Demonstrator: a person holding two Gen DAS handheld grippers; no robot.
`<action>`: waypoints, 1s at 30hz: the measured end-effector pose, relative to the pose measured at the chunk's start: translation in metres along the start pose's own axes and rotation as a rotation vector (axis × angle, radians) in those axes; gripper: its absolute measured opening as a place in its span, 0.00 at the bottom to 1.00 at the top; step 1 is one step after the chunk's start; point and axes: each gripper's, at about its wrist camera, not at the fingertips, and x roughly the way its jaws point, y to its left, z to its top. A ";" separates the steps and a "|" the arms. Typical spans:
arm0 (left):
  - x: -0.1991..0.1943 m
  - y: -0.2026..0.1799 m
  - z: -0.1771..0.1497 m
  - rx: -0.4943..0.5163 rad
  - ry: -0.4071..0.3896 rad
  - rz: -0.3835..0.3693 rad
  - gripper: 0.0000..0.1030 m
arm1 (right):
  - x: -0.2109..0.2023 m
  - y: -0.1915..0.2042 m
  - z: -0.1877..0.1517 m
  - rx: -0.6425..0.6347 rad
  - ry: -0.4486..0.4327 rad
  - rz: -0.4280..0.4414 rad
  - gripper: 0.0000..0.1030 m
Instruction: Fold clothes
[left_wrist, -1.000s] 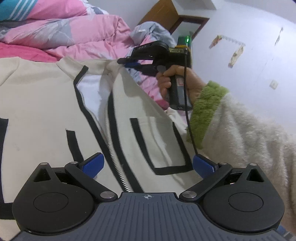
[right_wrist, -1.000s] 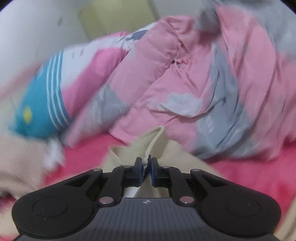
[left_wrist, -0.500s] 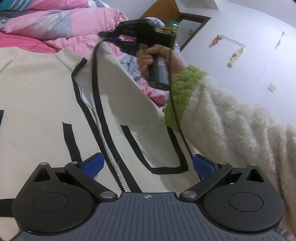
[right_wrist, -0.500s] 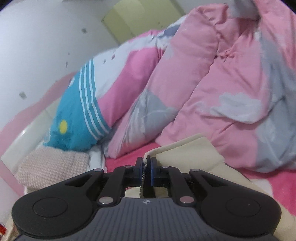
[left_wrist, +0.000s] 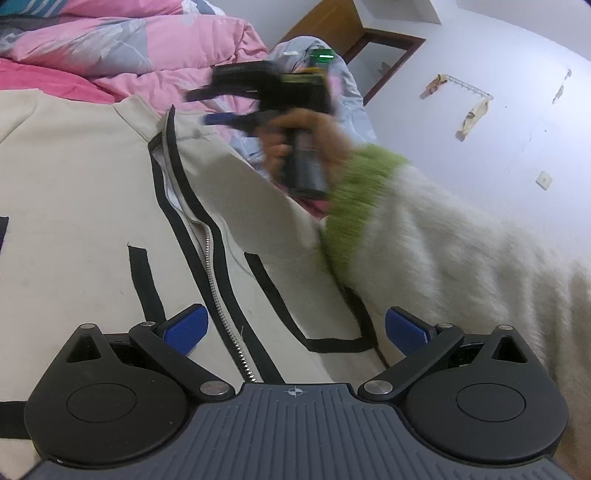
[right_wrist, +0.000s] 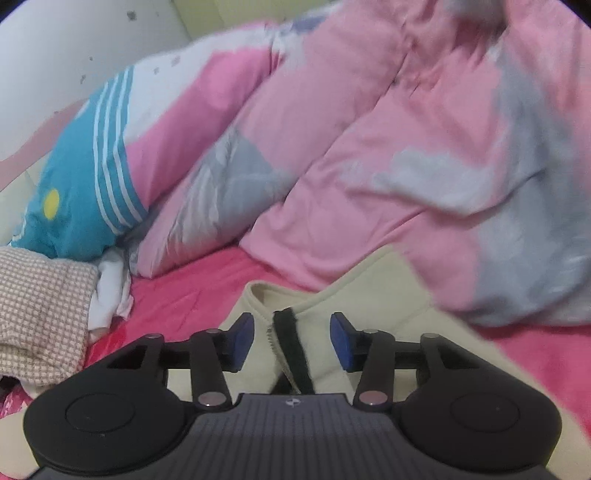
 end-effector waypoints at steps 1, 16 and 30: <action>0.000 0.000 0.000 0.000 -0.002 -0.001 1.00 | -0.021 -0.001 -0.003 -0.001 -0.023 -0.007 0.56; 0.005 0.004 0.000 -0.013 0.000 0.015 1.00 | -0.247 0.064 -0.220 -0.140 -0.146 -0.300 0.82; 0.009 0.004 -0.005 0.010 0.039 0.059 1.00 | -0.299 0.159 -0.377 -0.522 -0.205 -0.453 0.95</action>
